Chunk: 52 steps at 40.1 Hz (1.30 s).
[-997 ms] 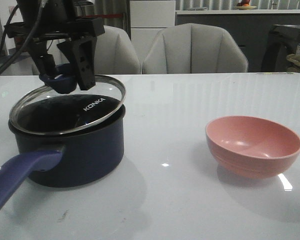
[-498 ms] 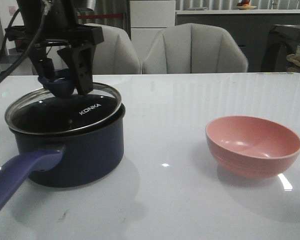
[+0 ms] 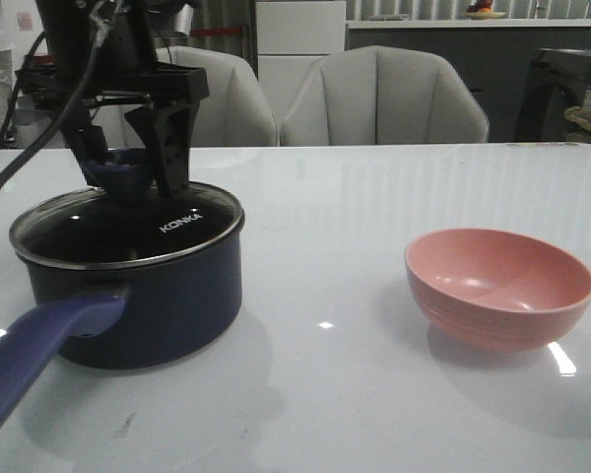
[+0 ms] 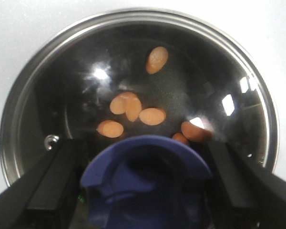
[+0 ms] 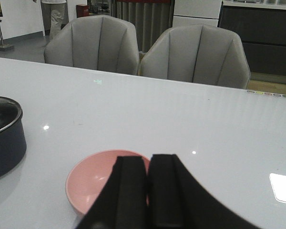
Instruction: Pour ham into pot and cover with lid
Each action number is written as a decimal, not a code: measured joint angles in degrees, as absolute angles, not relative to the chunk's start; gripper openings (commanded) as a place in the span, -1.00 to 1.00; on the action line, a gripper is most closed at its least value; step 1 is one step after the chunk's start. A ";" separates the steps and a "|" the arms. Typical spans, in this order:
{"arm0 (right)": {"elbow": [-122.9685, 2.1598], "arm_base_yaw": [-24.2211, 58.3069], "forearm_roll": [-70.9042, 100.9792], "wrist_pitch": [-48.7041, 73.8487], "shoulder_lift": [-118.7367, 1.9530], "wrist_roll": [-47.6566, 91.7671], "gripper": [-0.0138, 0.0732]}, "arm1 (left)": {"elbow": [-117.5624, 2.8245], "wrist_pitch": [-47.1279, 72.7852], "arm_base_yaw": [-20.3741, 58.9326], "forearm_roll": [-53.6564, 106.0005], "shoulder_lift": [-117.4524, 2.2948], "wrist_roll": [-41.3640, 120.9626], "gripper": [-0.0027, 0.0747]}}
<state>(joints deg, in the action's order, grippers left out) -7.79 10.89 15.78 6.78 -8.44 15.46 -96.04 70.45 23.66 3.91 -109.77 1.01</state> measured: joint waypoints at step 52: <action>-7.79 10.89 15.78 6.78 -8.44 15.46 -0.33 | -35.85 34.61 23.66 3.02 -36.20 1.01 -0.59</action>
<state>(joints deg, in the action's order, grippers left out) -7.79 10.89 15.78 6.78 -8.44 15.46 -35.85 34.61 23.66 3.02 -36.20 1.01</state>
